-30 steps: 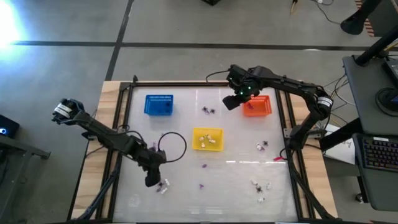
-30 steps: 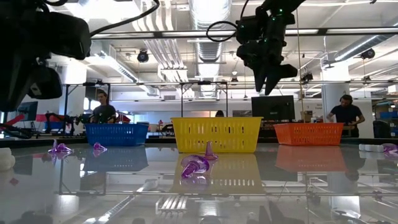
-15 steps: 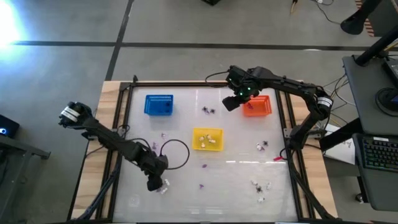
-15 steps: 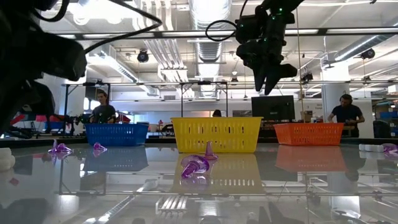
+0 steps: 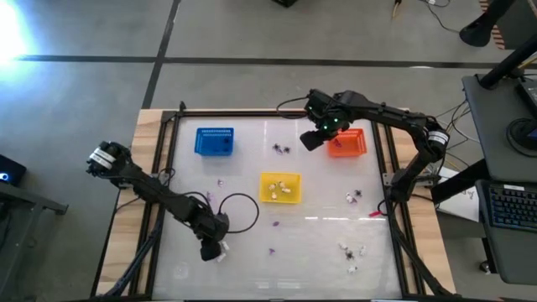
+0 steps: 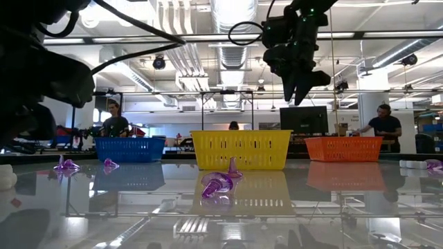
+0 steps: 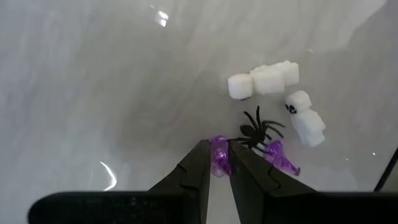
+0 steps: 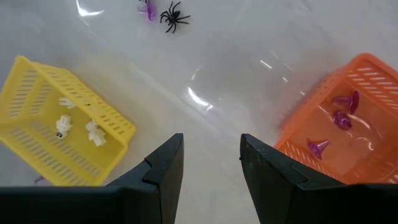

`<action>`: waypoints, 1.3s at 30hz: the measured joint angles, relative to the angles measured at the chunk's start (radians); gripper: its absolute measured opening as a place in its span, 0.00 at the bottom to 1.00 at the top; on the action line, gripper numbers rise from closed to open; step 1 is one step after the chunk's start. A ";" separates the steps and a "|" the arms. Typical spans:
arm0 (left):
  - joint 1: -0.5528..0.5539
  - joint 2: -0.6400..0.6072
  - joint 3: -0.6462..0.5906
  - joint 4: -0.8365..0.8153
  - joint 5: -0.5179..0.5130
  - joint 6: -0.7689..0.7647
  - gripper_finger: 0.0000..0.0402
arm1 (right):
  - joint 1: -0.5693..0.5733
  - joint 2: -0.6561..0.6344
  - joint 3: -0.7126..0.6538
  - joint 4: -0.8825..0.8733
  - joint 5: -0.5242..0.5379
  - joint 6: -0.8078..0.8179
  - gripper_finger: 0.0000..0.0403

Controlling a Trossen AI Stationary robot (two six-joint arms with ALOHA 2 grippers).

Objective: Sort Halloween decoration
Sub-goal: Put the purple witch hat toy into the orange bin

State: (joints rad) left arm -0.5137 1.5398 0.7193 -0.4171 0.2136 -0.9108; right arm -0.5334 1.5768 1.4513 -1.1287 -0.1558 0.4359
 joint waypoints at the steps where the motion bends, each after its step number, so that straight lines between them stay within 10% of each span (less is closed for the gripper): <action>1: 0.000 0.000 0.000 -0.001 0.005 0.000 0.09 | 0.002 0.000 0.000 -0.001 0.000 -0.002 0.37; 23: 0.000 -0.029 0.002 -0.020 0.027 0.042 0.00 | 0.001 -0.014 0.000 -0.020 0.000 -0.028 0.37; 39: 0.045 -0.153 0.002 -0.121 -0.170 0.067 0.00 | 0.083 -0.162 0.000 -0.053 -0.009 0.046 0.37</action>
State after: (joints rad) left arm -0.4689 1.3866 0.7213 -0.5383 0.0439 -0.8436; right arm -0.4502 1.4151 1.4513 -1.1812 -0.1647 0.4822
